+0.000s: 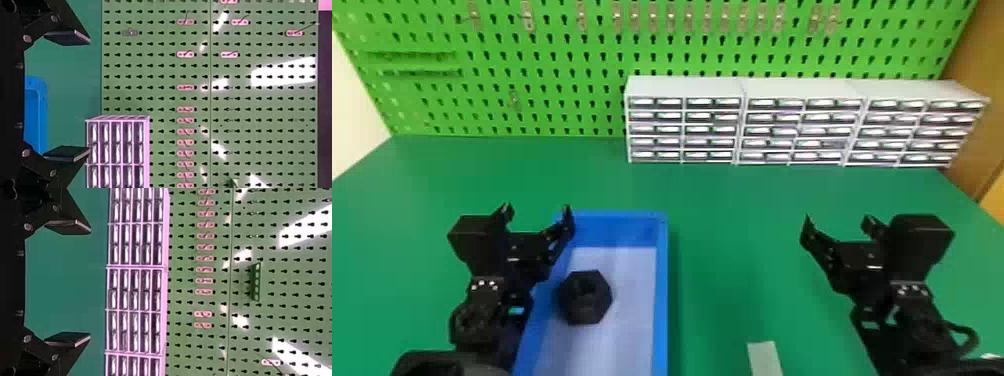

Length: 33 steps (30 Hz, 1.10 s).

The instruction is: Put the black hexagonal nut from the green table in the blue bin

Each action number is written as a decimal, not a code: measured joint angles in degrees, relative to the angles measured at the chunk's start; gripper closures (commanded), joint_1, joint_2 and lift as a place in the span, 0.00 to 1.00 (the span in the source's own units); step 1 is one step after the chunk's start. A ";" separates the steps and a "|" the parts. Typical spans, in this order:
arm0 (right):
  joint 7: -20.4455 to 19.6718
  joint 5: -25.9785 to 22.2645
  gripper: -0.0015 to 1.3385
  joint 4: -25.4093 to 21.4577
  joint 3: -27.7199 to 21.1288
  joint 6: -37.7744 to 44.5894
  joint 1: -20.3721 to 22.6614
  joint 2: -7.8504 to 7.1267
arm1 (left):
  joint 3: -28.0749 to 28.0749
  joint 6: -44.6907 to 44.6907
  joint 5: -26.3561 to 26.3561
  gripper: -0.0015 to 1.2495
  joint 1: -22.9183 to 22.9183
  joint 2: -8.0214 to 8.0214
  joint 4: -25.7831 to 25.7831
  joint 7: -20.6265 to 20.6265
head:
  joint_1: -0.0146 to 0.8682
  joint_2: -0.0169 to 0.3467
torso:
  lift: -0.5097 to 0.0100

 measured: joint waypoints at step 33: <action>0.00 -0.25 0.25 0.00 -0.06 0.00 0.29 0.03 | -0.23 0.19 -0.62 0.23 -0.33 -0.04 0.00 0.09 | 0.76 0.20 | 0.80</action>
